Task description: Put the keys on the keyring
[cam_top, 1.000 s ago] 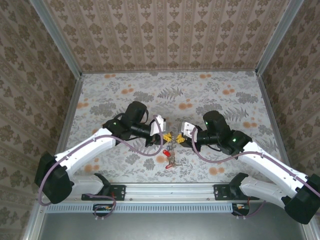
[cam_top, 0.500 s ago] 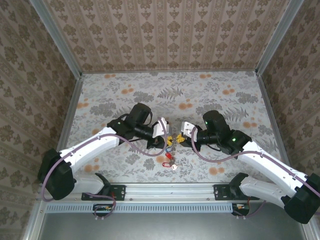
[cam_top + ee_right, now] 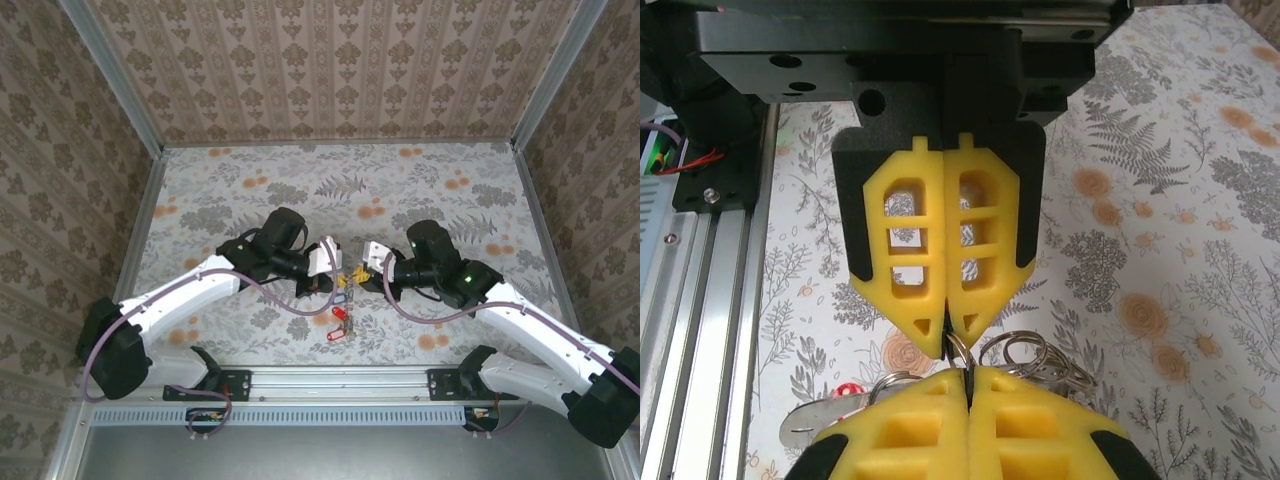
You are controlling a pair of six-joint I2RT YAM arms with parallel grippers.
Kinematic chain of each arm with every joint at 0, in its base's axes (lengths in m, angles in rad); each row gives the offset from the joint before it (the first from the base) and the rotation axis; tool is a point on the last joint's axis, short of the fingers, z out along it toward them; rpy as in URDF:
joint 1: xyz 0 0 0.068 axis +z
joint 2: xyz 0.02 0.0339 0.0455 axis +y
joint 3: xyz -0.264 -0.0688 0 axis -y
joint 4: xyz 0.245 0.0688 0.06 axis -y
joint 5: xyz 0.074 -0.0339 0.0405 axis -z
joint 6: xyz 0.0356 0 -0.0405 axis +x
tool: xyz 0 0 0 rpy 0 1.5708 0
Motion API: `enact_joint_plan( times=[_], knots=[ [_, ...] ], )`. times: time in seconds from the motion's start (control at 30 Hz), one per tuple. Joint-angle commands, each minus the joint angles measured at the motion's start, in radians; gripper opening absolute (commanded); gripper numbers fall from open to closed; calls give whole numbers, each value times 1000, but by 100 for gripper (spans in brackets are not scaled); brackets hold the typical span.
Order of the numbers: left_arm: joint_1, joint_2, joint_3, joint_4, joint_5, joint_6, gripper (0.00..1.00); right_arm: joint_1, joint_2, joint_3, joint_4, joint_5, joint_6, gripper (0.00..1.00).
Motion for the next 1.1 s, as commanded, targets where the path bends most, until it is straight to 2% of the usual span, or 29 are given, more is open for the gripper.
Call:
enact_joint_plan(
  times=[0.0, 0.1, 0.23, 0.4, 0.57, 0.9, 1.07],
  knots=[
    [0, -59, -15, 51, 2, 25, 0, -19, -18, -30, 29, -16, 45, 5],
    [6, -91, -42, 98, 17, 13, 0, -30, -17, -50, 40, -27, 67, 6],
    [12, -117, -64, 137, 26, 13, 0, -40, -6, -61, 41, -11, 81, 16],
    [17, -133, -74, 154, 54, 20, 0, -46, -10, -52, 37, -23, 83, 20],
    [23, -137, -81, 168, 71, 13, 0, -46, -58, -45, 66, -59, 58, 28],
    [29, -131, -84, 173, 97, 10, 0, -46, -53, -27, 74, -82, 24, 28],
    [34, -129, -73, 148, 129, 24, 0, -44, -40, -40, 72, -100, 16, 32]
  ],
)
